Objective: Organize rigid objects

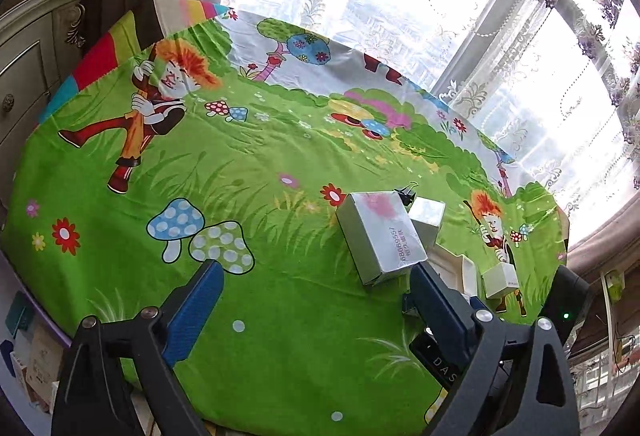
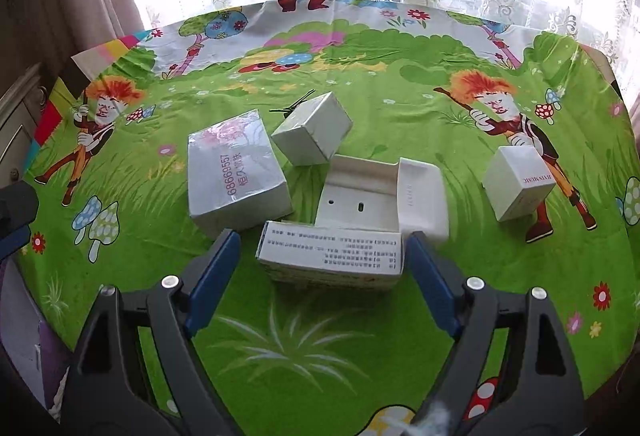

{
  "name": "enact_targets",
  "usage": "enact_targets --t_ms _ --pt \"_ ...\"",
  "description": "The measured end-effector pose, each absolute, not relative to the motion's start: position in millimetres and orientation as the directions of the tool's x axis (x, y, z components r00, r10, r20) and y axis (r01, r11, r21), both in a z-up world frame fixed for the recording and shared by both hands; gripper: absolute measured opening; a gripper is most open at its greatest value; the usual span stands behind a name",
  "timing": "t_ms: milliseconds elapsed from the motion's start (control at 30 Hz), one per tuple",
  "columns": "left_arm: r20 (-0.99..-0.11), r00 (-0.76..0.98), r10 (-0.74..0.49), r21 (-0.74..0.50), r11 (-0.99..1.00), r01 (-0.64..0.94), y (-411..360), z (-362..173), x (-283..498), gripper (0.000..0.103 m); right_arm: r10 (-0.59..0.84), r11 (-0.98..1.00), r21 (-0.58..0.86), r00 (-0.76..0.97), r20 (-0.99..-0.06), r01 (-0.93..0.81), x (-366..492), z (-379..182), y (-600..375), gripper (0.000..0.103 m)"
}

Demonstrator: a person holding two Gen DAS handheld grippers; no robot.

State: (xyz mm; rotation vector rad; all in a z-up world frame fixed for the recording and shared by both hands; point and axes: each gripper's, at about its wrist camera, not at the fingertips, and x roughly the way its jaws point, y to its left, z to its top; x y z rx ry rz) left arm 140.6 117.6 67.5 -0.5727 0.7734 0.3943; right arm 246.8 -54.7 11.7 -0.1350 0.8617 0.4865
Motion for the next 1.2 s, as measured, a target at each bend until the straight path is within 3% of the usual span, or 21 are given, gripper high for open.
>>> enact_targets --t_ms 167,500,867,1200 --pt "-0.751 0.654 0.085 -0.360 0.777 -0.516 110 66 172 0.096 0.364 0.885 0.098 0.544 -0.756 -0.456 251 8 -58 0.079" --pt "-0.770 0.636 0.057 -0.356 0.788 -0.502 103 59 210 0.096 0.414 0.877 0.166 0.532 -0.739 -0.452 248 9 -68 0.078" --pt "-0.819 0.548 -0.173 -0.330 0.922 -0.201 77 53 298 0.096 0.463 0.878 0.261 0.569 -0.680 -0.402 241 25 -96 0.078" --pt "-0.899 0.381 -0.217 -0.274 0.956 -0.103 69 40 354 0.088 0.464 0.883 0.298 0.578 -0.671 -0.363 251 25 -110 0.078"
